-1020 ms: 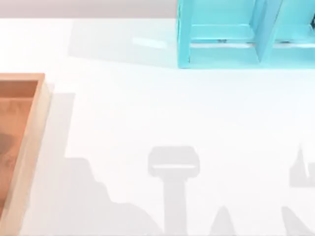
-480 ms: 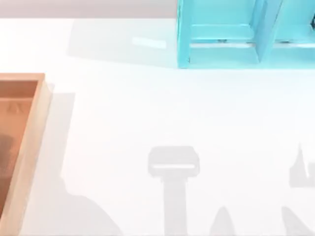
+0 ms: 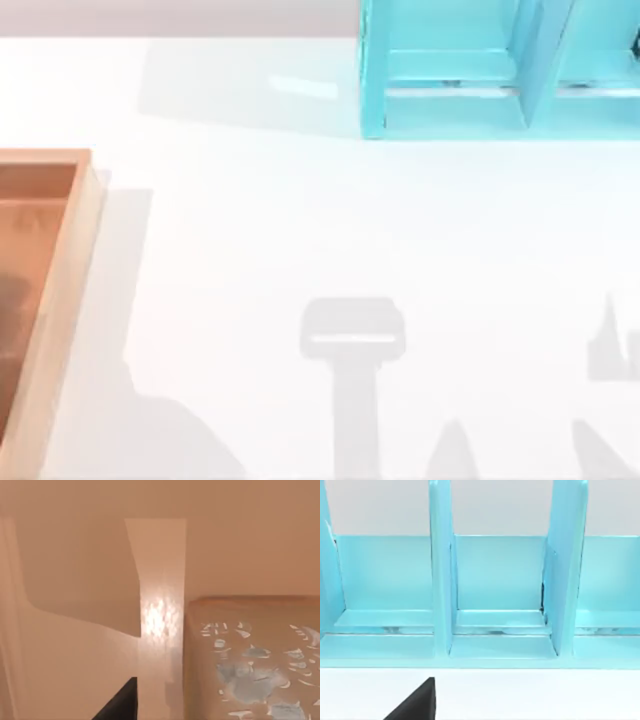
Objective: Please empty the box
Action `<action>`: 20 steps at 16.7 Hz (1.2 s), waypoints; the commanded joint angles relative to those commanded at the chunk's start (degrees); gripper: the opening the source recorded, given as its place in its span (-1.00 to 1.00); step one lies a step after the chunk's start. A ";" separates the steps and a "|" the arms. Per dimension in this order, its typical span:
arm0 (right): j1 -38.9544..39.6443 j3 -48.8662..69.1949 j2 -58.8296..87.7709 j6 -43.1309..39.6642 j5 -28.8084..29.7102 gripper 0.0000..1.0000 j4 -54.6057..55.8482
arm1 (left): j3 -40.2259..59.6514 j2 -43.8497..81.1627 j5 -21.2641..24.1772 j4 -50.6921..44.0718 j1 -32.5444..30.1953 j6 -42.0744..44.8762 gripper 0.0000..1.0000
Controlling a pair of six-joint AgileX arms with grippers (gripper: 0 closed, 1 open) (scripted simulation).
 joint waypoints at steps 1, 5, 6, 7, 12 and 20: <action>0.00 0.00 0.00 0.00 0.00 1.00 0.00 | 0.00 0.00 0.00 0.00 0.00 0.00 0.25; 0.00 0.00 0.00 0.00 0.00 1.00 0.00 | 0.00 0.00 0.00 0.00 0.00 0.00 -0.36; 0.00 0.00 0.00 0.00 0.00 1.00 0.00 | 0.00 0.00 0.00 0.00 0.00 0.00 -0.51; 0.00 0.00 0.00 0.00 0.00 1.00 0.00 | 0.00 0.00 0.00 0.00 0.00 0.00 -0.66; 0.00 0.00 0.00 0.00 0.00 1.00 0.00 | 0.00 0.00 0.00 0.00 0.00 0.00 -1.00; 0.00 0.00 0.00 0.00 0.00 1.00 0.00 | 0.86 -0.27 0.04 -0.90 -0.13 0.10 -1.00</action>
